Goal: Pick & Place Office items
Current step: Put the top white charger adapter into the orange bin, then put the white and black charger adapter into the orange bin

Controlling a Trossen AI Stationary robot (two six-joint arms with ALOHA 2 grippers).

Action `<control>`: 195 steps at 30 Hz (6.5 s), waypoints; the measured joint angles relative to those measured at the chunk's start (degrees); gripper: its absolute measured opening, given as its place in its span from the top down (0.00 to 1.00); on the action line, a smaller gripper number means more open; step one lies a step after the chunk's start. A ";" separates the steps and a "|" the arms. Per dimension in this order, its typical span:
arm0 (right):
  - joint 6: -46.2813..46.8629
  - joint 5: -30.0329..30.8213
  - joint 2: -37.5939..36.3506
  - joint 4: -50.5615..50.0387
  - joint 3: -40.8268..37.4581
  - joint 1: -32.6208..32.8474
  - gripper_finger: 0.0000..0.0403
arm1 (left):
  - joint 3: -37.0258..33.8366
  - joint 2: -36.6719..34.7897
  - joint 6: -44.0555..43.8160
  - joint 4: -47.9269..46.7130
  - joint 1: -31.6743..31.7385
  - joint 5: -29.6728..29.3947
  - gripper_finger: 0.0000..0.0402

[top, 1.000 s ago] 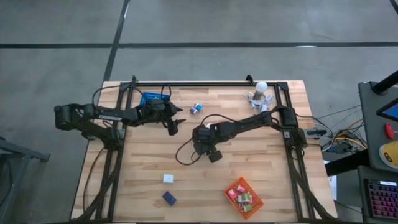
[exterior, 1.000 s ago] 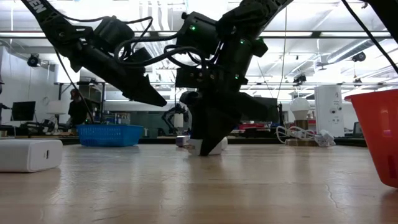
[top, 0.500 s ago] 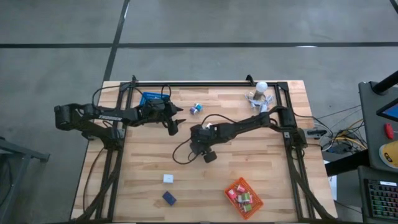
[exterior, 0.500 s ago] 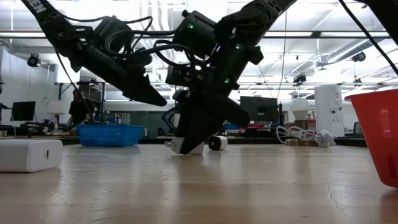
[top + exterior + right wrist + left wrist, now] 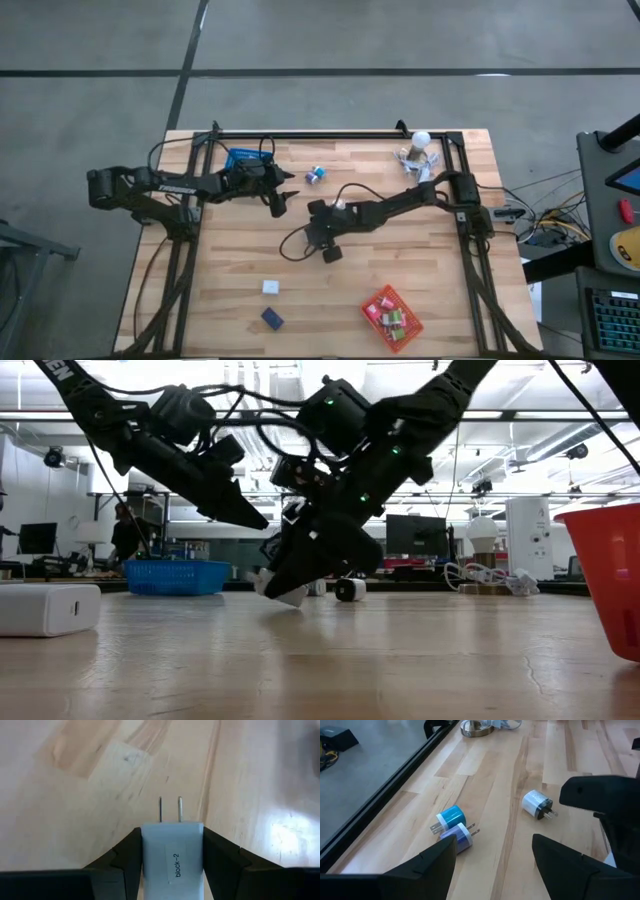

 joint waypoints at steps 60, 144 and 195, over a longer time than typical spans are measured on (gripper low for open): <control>51.73 6.07 -15.51 -42.06 1.83 38.04 0.61 | -1.01 -0.09 -0.20 3.43 0.00 -0.26 0.35; -9.33 5.78 -23.28 -32.38 -7.66 -5.37 0.29 | -2.82 -0.04 -0.70 3.92 0.00 -0.26 0.35; -20.90 -6.50 -3.39 -38.71 8.66 -15.74 0.37 | -2.89 -0.04 0.00 6.40 0.00 -0.25 0.35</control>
